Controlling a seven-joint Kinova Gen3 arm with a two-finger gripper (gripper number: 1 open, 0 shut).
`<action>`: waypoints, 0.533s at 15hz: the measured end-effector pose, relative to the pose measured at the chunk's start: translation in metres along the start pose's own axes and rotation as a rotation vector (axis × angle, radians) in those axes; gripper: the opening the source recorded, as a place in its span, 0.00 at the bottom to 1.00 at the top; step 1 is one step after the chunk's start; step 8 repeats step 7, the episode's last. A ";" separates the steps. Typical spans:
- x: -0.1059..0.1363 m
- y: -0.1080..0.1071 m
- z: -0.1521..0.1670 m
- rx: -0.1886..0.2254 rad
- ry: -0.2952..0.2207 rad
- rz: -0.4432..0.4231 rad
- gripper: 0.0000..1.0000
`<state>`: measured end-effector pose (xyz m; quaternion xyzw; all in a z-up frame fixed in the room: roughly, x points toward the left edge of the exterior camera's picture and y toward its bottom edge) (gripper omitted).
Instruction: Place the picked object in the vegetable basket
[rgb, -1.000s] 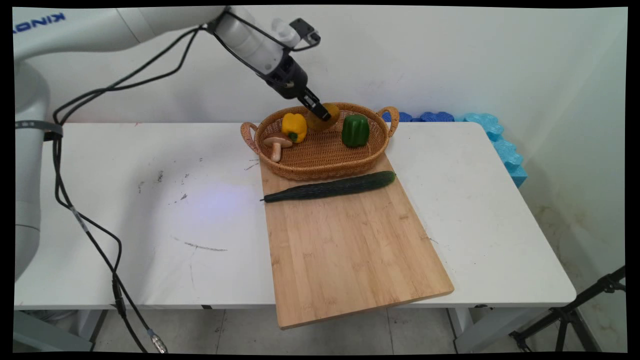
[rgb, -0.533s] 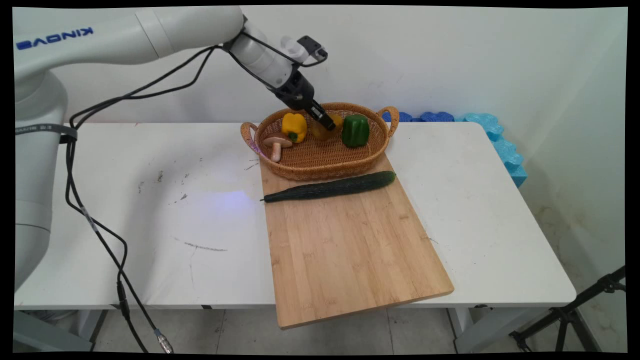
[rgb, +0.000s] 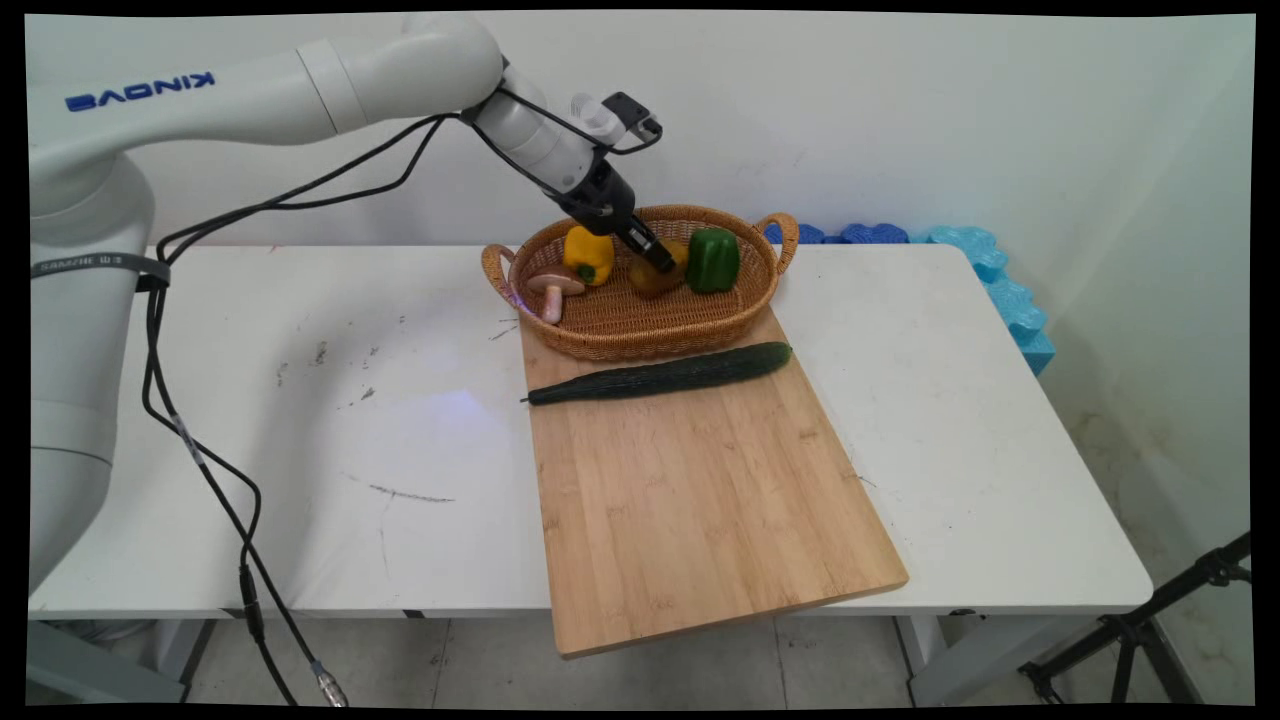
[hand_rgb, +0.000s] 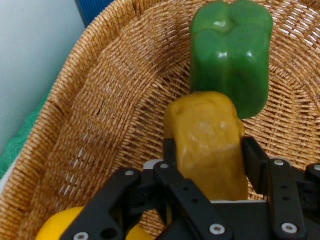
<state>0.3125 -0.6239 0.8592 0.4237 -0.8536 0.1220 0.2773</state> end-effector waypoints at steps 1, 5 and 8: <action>0.000 0.000 0.001 0.000 0.001 0.000 0.00; -0.001 0.000 0.006 -0.003 0.008 0.005 1.00; -0.001 0.000 0.006 -0.003 0.012 0.007 1.00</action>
